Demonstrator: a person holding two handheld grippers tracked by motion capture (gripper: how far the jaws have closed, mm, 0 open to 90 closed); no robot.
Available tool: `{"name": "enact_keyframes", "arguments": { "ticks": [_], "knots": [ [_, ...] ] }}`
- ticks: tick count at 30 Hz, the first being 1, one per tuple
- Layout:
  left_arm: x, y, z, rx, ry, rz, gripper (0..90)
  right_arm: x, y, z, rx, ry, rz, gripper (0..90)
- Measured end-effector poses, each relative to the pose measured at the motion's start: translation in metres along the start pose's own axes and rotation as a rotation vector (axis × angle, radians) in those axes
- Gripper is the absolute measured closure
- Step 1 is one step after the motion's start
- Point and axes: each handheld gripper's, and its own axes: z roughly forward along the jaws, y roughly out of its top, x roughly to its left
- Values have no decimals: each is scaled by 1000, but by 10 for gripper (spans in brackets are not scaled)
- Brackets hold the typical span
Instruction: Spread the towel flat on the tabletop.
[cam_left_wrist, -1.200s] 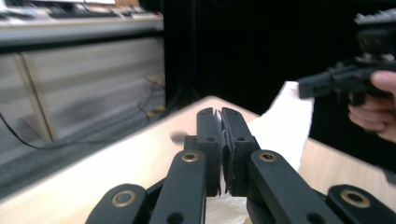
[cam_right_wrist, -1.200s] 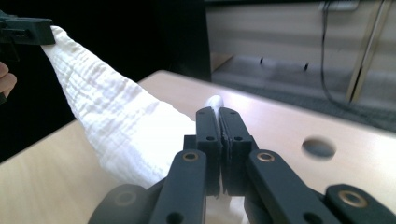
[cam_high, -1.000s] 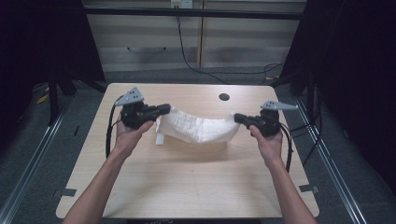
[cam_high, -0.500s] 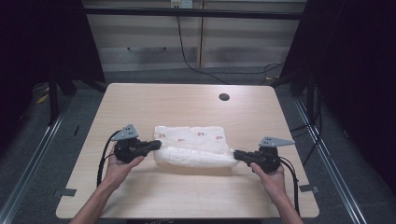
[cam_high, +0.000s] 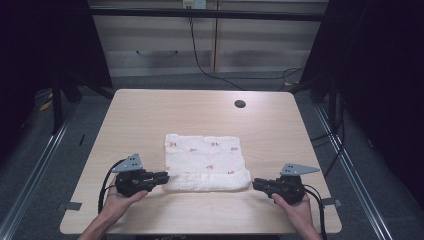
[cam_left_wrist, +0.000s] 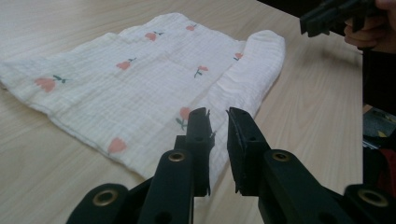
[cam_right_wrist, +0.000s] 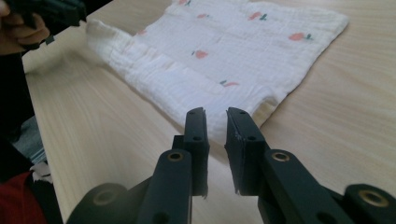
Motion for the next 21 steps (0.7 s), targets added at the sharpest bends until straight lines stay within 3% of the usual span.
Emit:
{"name": "enact_keyframes", "arguments": {
  "ticks": [5,8,11,15,19,21],
  "knots": [
    [19,2,1,-5,51,-57,663,-13,18,7,-24,-44,14,716],
    [35,7,13,28,94,-112,648,-23,32,23,19,-28,5,726],
    [41,8,29,72,99,-95,648,-32,42,43,72,-16,-18,761],
    [42,2,43,132,93,-80,635,-40,42,62,119,14,16,740],
    [43,-2,46,162,97,-78,625,-38,35,71,187,14,10,735],
    [42,-4,47,172,96,-63,671,-37,34,72,199,29,14,806]
  ]
}}
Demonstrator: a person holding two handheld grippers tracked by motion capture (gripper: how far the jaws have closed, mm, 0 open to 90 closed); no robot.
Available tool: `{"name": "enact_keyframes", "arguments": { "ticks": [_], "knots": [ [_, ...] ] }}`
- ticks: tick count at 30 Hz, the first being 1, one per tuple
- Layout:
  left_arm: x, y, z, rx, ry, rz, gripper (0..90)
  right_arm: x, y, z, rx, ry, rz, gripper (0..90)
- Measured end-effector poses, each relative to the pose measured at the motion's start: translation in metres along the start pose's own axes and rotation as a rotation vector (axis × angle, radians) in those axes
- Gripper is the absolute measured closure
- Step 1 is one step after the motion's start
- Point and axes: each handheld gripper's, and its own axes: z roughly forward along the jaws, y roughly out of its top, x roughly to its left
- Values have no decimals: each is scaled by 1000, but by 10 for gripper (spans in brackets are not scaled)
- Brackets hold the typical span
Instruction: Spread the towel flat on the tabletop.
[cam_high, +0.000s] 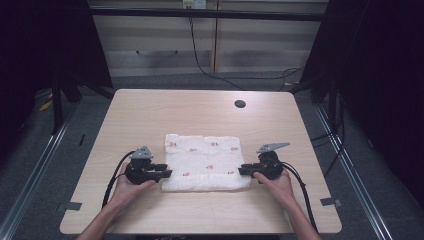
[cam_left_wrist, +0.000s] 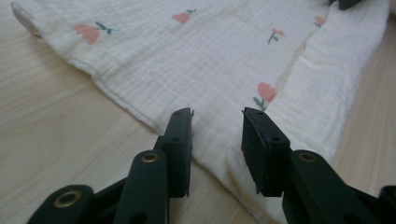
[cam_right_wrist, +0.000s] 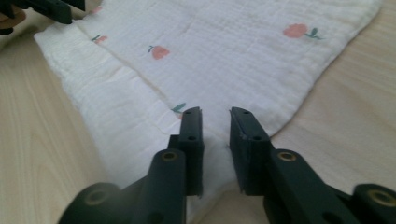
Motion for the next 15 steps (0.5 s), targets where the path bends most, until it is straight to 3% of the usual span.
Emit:
{"name": "enact_keyframes", "arguments": {
  "ticks": [2,7,11,15],
  "knots": [
    [-4,-1,3,24,-3,27,742,1,-1,-1,4,9,-9,887],
    [-9,-1,7,37,-33,58,878,7,0,-11,-36,25,-20,900],
    [-11,1,1,1,-47,45,898,17,2,-26,-108,36,-53,898],
    [-15,2,-6,-33,-60,49,900,31,-2,-37,-136,63,-78,884]
  ]
}}
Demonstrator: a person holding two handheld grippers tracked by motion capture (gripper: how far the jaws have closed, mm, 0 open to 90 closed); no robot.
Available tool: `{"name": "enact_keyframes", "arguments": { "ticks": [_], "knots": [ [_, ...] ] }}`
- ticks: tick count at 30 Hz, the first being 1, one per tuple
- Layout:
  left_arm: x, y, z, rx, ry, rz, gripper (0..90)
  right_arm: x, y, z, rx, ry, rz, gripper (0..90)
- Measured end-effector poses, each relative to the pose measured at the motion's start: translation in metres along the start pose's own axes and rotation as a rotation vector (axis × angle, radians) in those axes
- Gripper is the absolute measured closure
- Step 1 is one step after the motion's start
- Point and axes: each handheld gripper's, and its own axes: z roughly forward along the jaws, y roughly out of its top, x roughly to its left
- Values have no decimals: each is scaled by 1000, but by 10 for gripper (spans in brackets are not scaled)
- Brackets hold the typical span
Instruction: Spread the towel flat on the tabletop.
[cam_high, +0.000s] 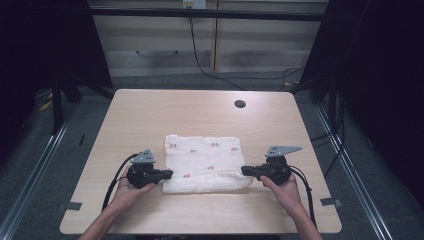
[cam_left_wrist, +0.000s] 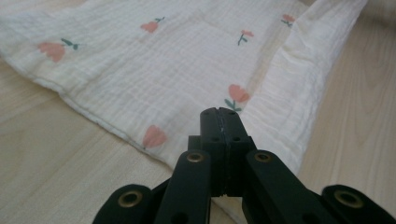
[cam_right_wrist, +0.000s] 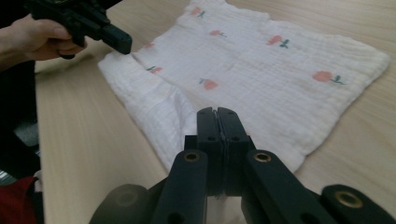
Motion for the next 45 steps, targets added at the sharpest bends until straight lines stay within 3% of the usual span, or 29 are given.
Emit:
{"name": "enact_keyframes", "arguments": {
  "ticks": [6,10,14,18,22,24,25,28,30,33,35,36,40,43,45],
  "knots": [
    [-1,1,-7,-52,-31,-30,900,22,-24,-10,34,39,-31,845],
    [-13,1,-16,-68,-63,-2,900,27,-45,-11,84,54,-20,824],
    [-29,-4,-21,-54,-101,30,891,30,-56,-12,116,44,-10,769],
    [-34,-10,-27,-60,-114,22,833,32,-55,-20,78,41,1,733],
    [-28,-8,-22,-46,-66,3,749,27,-43,-21,42,-8,-2,667],
    [-21,-4,-17,-29,-19,1,707,24,-37,-18,31,-31,-11,657],
    [-16,-1,-14,-31,-22,-8,701,21,-33,-14,22,-43,-16,650],
    [-1,10,-4,-21,41,-14,646,10,-19,-2,7,-66,-38,673],
    [9,14,2,-30,50,-54,631,0,-11,8,1,-71,-33,685],
    [19,19,12,-18,86,-66,611,-14,-1,24,-1,-90,-26,698],
    [24,20,18,7,96,-89,580,-22,2,34,8,-105,-21,733],
    [25,19,21,10,107,-82,571,-25,3,39,13,-108,-14,739],
    [29,14,28,37,80,-73,567,-26,3,55,62,-129,-41,731],
    [28,14,33,51,104,-36,554,-29,1,58,74,-142,-29,714],
    [28,14,34,43,100,-34,556,-34,1,58,67,-157,-4,713]
  ]
}}
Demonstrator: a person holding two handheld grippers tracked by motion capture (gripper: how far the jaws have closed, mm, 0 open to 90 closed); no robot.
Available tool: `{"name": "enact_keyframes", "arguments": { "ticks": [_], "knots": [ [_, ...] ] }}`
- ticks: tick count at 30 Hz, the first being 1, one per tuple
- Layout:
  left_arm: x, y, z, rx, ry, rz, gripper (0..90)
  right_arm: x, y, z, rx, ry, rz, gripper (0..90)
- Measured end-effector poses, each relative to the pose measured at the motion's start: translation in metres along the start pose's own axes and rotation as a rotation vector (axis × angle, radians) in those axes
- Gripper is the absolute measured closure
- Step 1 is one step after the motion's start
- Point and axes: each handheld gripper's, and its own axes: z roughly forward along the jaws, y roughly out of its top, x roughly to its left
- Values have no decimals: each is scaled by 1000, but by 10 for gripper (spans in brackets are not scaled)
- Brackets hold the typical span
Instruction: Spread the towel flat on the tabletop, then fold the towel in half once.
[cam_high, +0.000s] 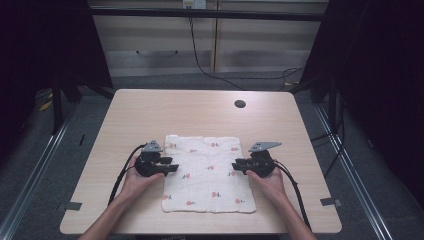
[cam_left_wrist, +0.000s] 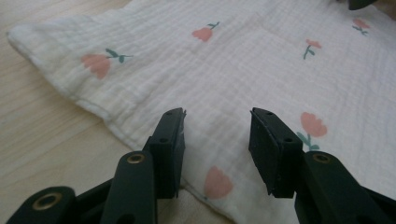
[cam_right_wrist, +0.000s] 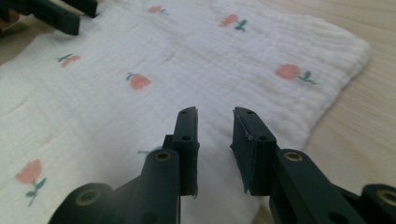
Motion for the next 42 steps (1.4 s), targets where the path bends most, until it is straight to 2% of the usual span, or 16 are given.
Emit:
{"name": "enact_keyframes", "arguments": {
  "ticks": [2,3,5,9,11,15,18,22,25,27,30,34,36,38,40,42],
  "knots": [
    [0,0,0,3,5,11,567,-4,-1,1,4,-14,21,715],
    [0,0,0,2,2,15,567,-5,-3,1,18,-20,17,719],
    [1,-1,0,-3,-1,15,567,-4,-5,0,22,-12,23,721],
    [3,-2,0,-17,-18,6,565,3,-8,-4,40,-14,11,723],
    [2,-3,0,-16,-15,16,559,6,-12,-7,42,-6,11,723],
    [-6,-5,-2,-5,-28,35,557,12,-17,-16,61,-8,9,722],
    [-10,-9,-8,13,-46,40,557,16,-21,-19,64,-21,-16,716],
    [-17,-14,-13,21,-46,52,557,18,-21,-20,73,-8,-7,709],
    [-16,-14,-13,21,-59,43,556,22,-20,-21,81,-11,-16,689],
    [-14,-14,-13,16,-69,29,554,22,-17,-22,65,2,-17,678],
    [-9,-12,-14,6,-72,7,543,18,-8,-22,22,6,-11,648],
    [-7,-9,-13,-1,-67,-2,540,4,4,-21,-15,-5,18,642],
    [-8,-8,-13,-4,-74,14,555,0,6,-19,-20,-14,13,642],
    [-8,-7,-14,-17,-63,9,552,-2,7,-18,-13,-18,13,641],
    [-7,-7,-14,-21,-65,3,535,-5,7,-18,-6,-29,-2,641],
    [-7,-8,-13,-17,-43,-2,482,-8,8,-19,-5,-32,-2,630]
  ]
}}
